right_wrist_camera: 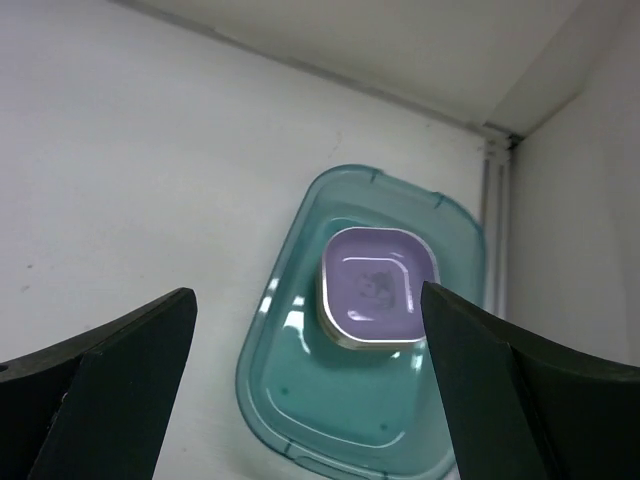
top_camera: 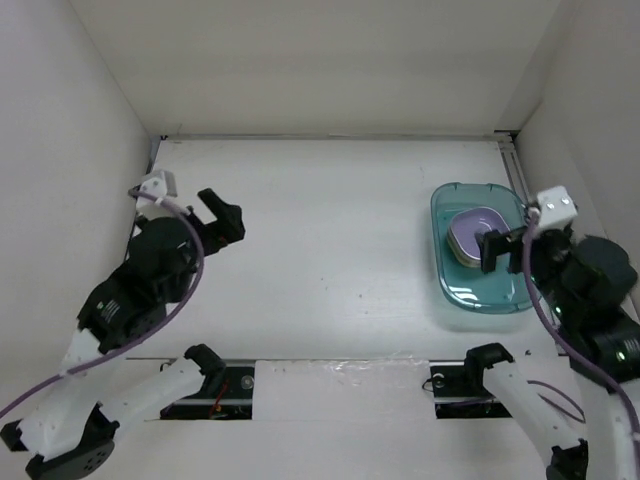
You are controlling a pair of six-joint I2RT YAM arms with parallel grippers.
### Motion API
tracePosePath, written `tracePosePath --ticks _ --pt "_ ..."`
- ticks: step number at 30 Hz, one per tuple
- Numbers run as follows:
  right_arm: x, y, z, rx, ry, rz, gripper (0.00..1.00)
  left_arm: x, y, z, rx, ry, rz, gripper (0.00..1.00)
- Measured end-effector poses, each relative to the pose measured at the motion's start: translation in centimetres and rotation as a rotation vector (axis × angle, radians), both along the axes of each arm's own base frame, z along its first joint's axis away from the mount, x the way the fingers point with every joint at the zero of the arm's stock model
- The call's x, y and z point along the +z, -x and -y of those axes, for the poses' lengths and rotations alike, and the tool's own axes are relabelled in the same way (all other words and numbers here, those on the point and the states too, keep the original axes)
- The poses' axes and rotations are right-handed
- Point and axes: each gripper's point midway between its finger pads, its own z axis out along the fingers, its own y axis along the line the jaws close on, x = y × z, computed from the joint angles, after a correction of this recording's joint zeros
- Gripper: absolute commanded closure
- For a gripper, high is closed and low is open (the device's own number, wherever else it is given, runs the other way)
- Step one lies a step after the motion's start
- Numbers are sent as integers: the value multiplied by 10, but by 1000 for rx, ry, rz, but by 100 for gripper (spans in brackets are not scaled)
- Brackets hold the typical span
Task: Place the plates into the plastic bin on the countertop
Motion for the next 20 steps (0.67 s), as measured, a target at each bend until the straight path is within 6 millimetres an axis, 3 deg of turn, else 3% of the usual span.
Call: tracePosePath --ticks 6,9,12,20 --pt "73 96 32 -13 24 267 1 25 45 -33 -24 100 107 0" --pt "90 132 43 0 13 349 1 28 61 -45 -31 131 140 0" --pt "81 142 50 -2 27 334 1 23 73 -54 -35 148 155 0" --pt "51 138 60 -24 71 220 1 10 84 -61 -47 141 142 0"
